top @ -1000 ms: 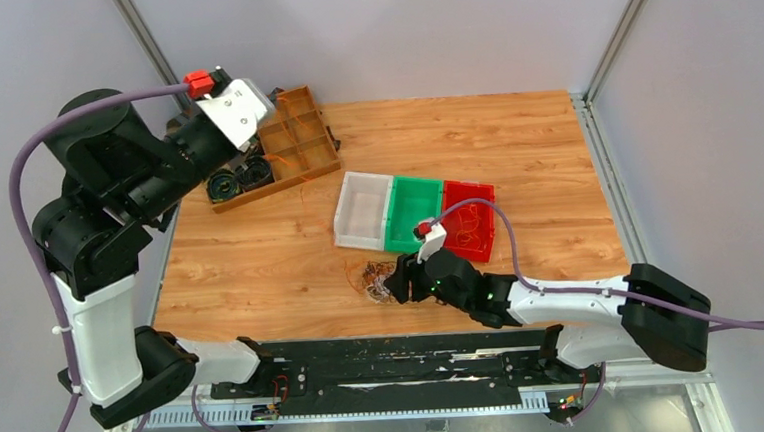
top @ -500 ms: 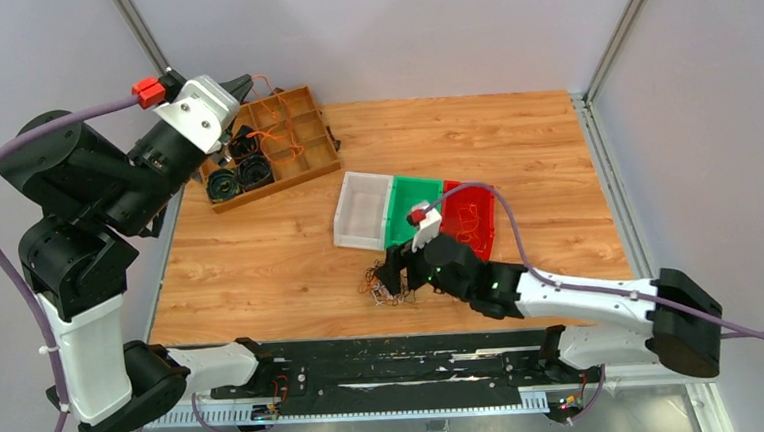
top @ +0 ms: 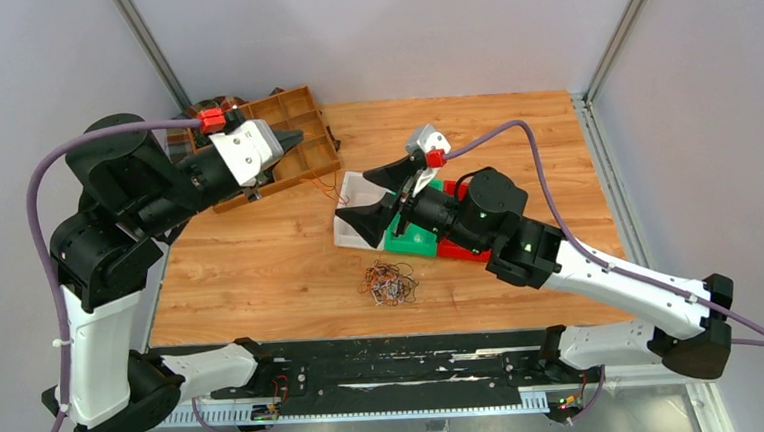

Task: Untangle the cables
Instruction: Place the cable in the bin.

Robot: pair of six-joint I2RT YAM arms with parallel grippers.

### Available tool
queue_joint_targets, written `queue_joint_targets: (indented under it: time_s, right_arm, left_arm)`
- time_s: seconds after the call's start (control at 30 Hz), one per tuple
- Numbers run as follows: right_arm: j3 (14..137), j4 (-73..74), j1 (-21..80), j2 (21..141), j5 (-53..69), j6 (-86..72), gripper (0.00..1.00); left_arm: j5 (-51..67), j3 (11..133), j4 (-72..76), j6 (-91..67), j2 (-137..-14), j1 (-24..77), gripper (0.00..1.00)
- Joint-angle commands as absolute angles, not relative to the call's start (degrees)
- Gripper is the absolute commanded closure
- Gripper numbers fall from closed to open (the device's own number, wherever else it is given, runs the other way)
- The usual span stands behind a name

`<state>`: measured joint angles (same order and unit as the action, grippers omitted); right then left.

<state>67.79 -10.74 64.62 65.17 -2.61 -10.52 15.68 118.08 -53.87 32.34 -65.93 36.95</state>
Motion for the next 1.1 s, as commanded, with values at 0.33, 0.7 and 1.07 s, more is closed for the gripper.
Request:
queue_joint_targets:
  time_s: [0.33, 0.7, 1.07]
  right_arm:
    - [77.5, -10.9, 63.1, 77.1, 4.3, -5.2, 0.39]
    - [75.0, -14.4, 60.6, 75.7, 0.0, -6.5, 0.99]
    - [59.8, 0.8, 50.6, 56.6, -11.8, -8.2, 0.99]
  left_arm:
    - [26.0, 117.5, -54.2, 29.3, -65.4, 37.3, 1.00]
    - [24.3, 114.8, -54.2, 29.4, -63.7, 37.3, 0.98]
    - [15.5, 106.6, -54.3, 32.2, -62.4, 37.3, 0.14]
